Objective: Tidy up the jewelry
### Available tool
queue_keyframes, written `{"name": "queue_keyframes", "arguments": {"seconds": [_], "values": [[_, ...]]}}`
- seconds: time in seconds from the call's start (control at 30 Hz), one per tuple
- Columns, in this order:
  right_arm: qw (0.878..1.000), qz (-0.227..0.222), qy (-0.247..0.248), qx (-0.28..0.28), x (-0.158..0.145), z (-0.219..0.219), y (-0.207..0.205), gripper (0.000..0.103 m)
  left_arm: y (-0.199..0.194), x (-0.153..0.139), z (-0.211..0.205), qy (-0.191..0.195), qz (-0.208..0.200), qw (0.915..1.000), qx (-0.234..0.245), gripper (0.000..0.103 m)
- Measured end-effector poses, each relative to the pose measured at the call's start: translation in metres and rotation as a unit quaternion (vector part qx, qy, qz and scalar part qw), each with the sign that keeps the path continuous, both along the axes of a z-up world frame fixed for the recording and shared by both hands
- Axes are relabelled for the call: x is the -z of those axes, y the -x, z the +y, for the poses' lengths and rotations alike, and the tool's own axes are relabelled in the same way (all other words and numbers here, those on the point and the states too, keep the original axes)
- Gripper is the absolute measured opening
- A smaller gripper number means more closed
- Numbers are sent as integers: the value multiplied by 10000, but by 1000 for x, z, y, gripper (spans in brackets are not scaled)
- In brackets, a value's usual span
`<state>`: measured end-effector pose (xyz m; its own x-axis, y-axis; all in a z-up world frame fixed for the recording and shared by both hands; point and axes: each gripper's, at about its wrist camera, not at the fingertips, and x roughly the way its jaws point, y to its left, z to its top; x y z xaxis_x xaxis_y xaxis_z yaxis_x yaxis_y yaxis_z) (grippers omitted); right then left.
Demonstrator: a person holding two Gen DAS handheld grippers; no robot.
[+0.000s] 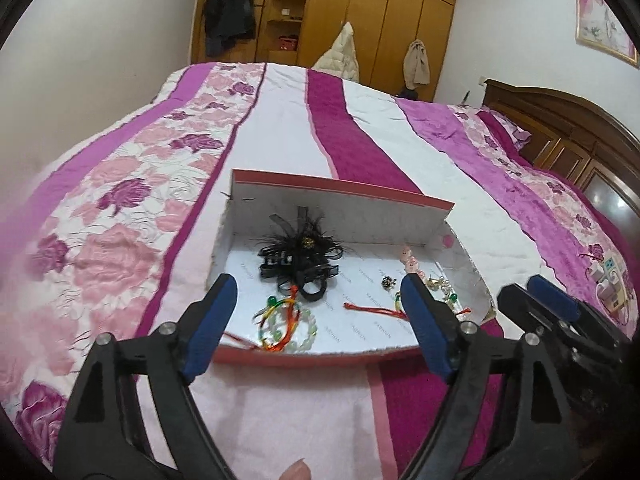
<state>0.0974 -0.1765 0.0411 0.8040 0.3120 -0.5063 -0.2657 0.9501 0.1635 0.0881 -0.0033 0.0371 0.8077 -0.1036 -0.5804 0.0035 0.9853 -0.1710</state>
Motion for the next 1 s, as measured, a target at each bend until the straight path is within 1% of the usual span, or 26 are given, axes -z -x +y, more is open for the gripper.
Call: {"name": "queue_keyframes", "arguments": {"seconds": [0.1,0.17,0.23,0.33,0.53,0.7,1.0], "values": [[10000,-55,44,12,-3,2,15,72,10,0,1,-59,-59,9999,-78,84],[9999,-90,112,55,-4,5,24,81,16,2,2,-108,-70,9998,-142,93],[9996,-147,197,168,-3,4,32,85,20,3,3,-178,-59,9997,-180,96],[9994,-153,200,248,-1,1,39,85,28,4,3,-236,-84,9995,-203,96],[9993,-16,202,301,8,-6,44,85,39,3,3,-263,-114,9994,-174,96],[9991,50,154,386,11,-12,46,85,40,4,3,-212,-34,9997,-139,96],[9991,85,114,389,14,-12,50,85,45,4,4,-262,-71,9991,-322,95]]}}
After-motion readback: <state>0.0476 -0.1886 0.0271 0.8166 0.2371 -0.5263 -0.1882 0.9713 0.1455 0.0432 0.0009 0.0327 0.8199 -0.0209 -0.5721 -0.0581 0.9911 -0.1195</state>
